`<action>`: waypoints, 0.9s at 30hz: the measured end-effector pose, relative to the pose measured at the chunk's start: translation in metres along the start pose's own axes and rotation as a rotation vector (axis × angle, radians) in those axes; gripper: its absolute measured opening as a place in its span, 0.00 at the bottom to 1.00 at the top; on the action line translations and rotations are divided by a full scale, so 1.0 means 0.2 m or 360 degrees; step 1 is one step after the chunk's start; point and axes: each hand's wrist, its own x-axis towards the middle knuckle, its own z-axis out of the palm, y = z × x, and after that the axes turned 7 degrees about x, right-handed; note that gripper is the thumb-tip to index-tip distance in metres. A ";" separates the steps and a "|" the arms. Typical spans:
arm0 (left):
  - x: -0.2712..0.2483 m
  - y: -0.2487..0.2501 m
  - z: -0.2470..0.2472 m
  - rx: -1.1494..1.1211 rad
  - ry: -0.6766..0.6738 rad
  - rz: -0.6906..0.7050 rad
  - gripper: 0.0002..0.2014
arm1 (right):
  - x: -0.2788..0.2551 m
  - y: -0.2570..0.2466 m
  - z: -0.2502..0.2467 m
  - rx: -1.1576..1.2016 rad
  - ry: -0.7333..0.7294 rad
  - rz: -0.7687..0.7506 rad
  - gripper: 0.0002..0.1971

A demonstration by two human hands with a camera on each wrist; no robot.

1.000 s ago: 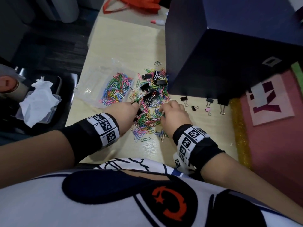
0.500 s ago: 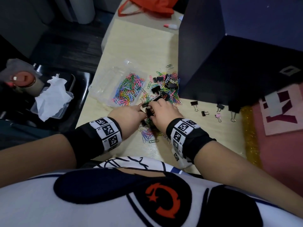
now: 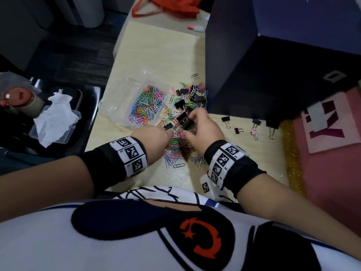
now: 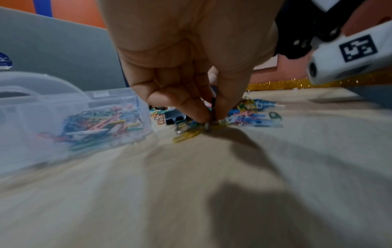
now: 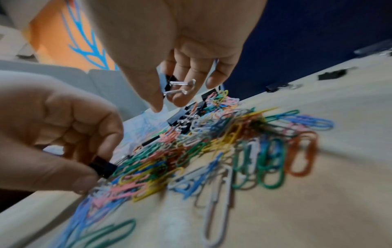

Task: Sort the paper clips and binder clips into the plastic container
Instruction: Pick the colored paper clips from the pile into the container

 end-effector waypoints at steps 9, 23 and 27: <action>0.12 0.03 -0.16 -0.0193 0.0121 0.0283 0.14 | -0.14 0.20 -0.16 0.0165 0.0134 0.0357 0.15; 0.15 0.19 -0.23 -0.0678 0.0342 0.0132 0.16 | -0.22 0.33 -0.18 0.0122 0.0439 0.0751 0.32; 0.08 0.06 -0.14 -0.0398 0.0164 -0.0215 0.14 | -0.22 0.24 -0.10 -0.0013 0.0317 0.0474 0.21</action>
